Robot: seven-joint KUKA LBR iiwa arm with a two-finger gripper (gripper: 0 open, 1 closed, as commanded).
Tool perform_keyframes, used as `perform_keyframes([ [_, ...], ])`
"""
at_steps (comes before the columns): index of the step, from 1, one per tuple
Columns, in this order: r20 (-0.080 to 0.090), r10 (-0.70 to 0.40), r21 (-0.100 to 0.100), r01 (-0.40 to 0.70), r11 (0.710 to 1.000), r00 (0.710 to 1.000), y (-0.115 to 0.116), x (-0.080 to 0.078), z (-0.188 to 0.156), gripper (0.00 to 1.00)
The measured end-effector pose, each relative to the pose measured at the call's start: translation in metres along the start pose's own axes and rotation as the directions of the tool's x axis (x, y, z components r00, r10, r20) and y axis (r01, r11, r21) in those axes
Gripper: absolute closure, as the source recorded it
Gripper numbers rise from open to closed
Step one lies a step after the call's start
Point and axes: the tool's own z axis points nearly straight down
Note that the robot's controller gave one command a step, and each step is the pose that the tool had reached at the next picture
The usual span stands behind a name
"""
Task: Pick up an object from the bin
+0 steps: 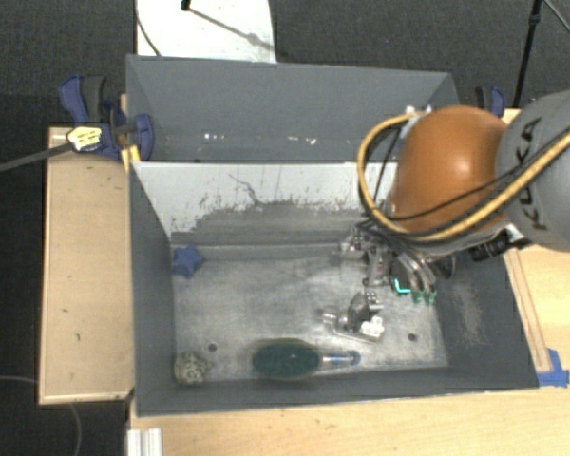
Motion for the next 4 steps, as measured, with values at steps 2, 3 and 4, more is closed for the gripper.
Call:
perform_keyframes([
  [2, 0.014, -0.121, 0.001, 0.121, 0.993, 0.993, -0.026, 0.024, 0.124, 1.00],
  [3, 0.014, -0.104, 0.002, 0.104, 0.995, 0.994, -0.027, 0.018, 0.025, 1.00],
  [4, 0.015, -0.240, 0.003, 0.240, 0.971, 0.971, -0.014, 0.015, -0.055, 1.00],
])
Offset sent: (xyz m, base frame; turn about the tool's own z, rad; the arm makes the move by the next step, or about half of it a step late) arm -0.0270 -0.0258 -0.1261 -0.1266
